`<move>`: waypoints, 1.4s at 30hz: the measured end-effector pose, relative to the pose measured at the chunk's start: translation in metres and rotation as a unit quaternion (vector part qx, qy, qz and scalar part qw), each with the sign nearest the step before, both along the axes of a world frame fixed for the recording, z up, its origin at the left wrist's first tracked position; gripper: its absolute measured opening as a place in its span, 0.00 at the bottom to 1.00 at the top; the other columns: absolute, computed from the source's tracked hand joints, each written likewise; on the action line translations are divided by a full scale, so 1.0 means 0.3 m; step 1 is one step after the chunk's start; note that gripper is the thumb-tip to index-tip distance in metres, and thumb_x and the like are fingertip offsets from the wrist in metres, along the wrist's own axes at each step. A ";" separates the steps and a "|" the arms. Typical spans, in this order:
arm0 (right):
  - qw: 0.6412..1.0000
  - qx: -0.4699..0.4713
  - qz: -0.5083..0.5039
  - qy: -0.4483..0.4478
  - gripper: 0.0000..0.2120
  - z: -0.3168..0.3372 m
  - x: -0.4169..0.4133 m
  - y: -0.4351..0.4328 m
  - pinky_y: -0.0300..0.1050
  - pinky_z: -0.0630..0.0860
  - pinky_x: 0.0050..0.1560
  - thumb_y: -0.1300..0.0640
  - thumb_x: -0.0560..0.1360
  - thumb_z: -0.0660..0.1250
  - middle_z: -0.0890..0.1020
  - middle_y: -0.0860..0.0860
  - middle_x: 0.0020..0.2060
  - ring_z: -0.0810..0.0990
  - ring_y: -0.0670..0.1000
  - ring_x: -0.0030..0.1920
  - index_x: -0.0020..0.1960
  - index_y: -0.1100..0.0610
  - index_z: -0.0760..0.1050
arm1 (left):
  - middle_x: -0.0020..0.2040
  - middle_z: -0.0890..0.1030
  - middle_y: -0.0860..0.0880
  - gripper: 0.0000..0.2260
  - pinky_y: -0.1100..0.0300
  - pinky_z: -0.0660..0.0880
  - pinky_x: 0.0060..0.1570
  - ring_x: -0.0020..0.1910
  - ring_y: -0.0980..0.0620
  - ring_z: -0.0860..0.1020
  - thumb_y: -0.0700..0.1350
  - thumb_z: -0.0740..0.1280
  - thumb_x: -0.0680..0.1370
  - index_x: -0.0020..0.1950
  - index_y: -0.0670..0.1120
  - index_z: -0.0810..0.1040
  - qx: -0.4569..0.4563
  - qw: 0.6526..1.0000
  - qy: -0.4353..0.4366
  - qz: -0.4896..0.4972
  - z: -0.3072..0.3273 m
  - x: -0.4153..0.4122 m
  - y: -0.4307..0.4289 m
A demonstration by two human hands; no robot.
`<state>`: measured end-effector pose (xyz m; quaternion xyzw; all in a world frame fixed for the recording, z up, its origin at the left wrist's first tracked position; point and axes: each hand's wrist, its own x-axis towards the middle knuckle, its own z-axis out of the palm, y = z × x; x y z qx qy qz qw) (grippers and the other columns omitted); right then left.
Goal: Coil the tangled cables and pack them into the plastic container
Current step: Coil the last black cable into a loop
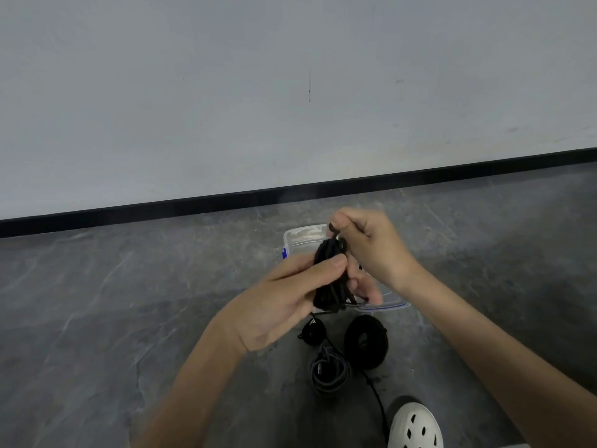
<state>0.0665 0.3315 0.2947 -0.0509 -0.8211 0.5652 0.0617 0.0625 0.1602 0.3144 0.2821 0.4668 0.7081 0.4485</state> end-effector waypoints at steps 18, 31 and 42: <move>0.986 0.045 0.126 -0.101 0.18 0.009 0.057 -0.152 0.50 0.68 0.33 0.53 0.82 0.56 0.70 0.52 0.27 0.69 0.52 0.30 0.36 0.50 0.76 | 0.50 0.85 0.45 0.11 0.60 0.77 0.55 0.55 0.47 0.82 0.45 0.58 0.77 0.54 0.41 0.74 0.067 0.941 -0.073 0.325 -0.015 -0.086 -0.042; 0.971 0.089 0.141 -0.172 0.17 0.010 0.090 -0.169 0.53 0.75 0.39 0.54 0.83 0.53 0.74 0.56 0.29 0.72 0.53 0.30 0.46 0.60 0.77 | 0.43 0.83 0.46 0.12 0.61 0.79 0.46 0.48 0.47 0.83 0.46 0.55 0.83 0.50 0.43 0.75 0.095 0.911 -0.225 0.331 -0.025 -0.097 -0.030; 0.963 0.152 0.107 -0.196 0.15 -0.011 0.059 -0.144 0.32 0.66 0.30 0.58 0.82 0.53 0.71 0.48 0.28 0.69 0.45 0.29 0.44 0.57 0.76 | 0.34 0.78 0.51 0.17 0.63 0.79 0.40 0.36 0.54 0.80 0.53 0.57 0.79 0.38 0.49 0.81 0.061 0.967 -0.193 0.154 -0.003 -0.083 -0.053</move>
